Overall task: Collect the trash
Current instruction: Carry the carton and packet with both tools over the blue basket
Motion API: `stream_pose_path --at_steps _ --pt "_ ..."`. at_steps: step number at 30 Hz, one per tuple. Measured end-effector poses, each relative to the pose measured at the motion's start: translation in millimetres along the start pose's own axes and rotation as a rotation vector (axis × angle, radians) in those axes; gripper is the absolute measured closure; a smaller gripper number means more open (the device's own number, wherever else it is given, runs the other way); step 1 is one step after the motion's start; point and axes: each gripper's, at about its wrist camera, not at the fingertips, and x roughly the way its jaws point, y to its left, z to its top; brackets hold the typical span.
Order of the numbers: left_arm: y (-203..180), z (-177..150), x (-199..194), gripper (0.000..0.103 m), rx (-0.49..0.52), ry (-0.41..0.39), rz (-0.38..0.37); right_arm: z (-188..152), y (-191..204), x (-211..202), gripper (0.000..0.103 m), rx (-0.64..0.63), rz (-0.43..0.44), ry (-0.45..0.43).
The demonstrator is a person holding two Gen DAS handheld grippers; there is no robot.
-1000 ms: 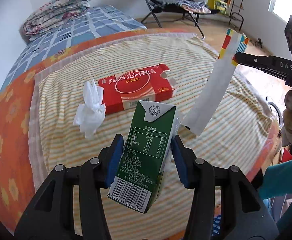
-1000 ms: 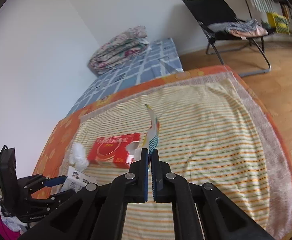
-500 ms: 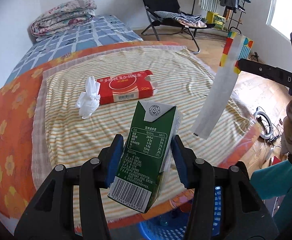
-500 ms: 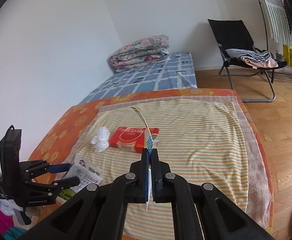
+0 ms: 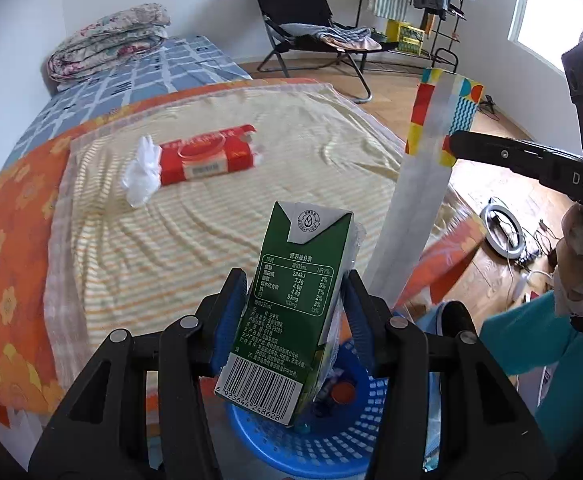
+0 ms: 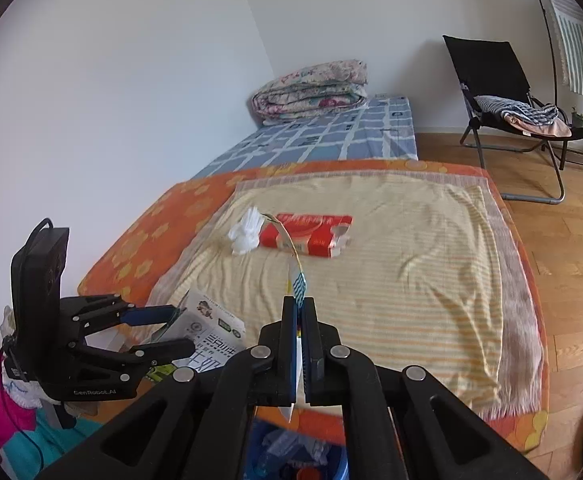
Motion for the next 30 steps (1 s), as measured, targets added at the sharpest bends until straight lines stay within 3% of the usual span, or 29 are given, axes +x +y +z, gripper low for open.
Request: stream_pose_path --at_steps 13,30 --pt "-26.4 -42.8 15.6 0.053 0.015 0.071 -0.021 -52.1 4.1 -4.6 0.103 -0.019 0.000 0.083" --pt "-36.3 -87.6 48.2 0.053 0.012 0.182 -0.026 -101.2 13.7 24.3 0.103 -0.052 -0.009 0.220"
